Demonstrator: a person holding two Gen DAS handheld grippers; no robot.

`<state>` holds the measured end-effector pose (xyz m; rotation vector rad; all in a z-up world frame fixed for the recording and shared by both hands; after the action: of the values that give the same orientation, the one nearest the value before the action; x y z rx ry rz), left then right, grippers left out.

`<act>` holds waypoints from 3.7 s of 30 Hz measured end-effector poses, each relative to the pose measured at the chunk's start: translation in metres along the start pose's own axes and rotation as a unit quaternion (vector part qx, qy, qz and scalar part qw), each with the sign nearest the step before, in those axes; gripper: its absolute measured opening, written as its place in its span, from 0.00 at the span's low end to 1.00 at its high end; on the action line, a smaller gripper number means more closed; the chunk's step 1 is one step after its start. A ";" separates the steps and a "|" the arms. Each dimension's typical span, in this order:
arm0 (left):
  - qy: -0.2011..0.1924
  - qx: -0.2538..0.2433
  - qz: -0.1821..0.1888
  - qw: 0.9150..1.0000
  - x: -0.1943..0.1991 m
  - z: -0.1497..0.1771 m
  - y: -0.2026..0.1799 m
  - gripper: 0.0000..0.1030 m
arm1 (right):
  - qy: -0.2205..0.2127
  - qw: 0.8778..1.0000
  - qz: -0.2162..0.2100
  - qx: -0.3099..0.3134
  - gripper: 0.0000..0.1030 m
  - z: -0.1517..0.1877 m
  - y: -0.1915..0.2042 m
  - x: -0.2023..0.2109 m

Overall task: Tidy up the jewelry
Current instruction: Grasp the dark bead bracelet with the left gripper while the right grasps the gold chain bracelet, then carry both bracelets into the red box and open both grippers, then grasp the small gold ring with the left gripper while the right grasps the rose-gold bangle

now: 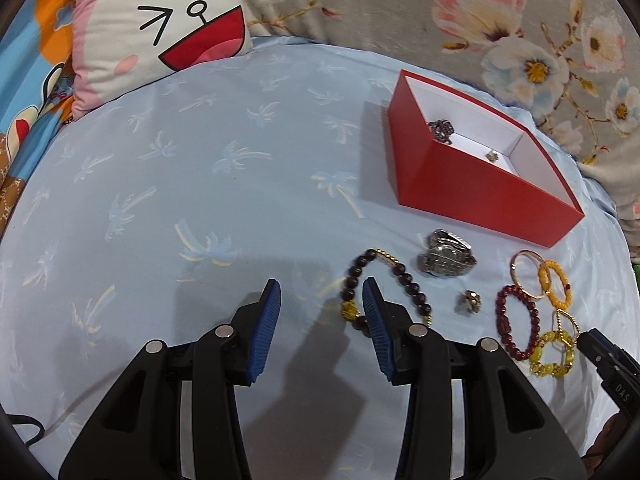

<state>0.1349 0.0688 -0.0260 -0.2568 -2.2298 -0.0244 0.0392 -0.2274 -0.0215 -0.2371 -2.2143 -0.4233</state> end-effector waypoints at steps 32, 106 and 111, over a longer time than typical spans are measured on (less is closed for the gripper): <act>-0.016 -0.050 0.070 0.996 0.021 -0.008 -0.051 0.07 | -0.006 1.000 -0.021 -0.009 0.04 -0.014 0.002 0.007; -0.110 -0.076 0.053 0.990 0.013 -0.161 -0.077 0.34 | -0.097 0.993 -0.069 0.013 0.29 -0.158 0.050 0.007; -0.105 -0.075 0.047 0.991 0.033 -0.136 -0.069 0.35 | -0.095 0.993 -0.067 0.006 0.30 -0.132 0.039 0.029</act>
<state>0.2067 -0.0070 0.0893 -0.4649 -2.4261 -0.1185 0.1277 -0.2406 0.0866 -0.1252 -2.4284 -0.4771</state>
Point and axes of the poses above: each gripper's, at about its wrist camera, not at the fingertips, and x roughly against the way its jaws point, y to its left, z to its underside, the point moved 3 cm from there along -x, roughly the way its jaws point, and after that the axes turned 8 degrees about -x, right-handed, at the moved point
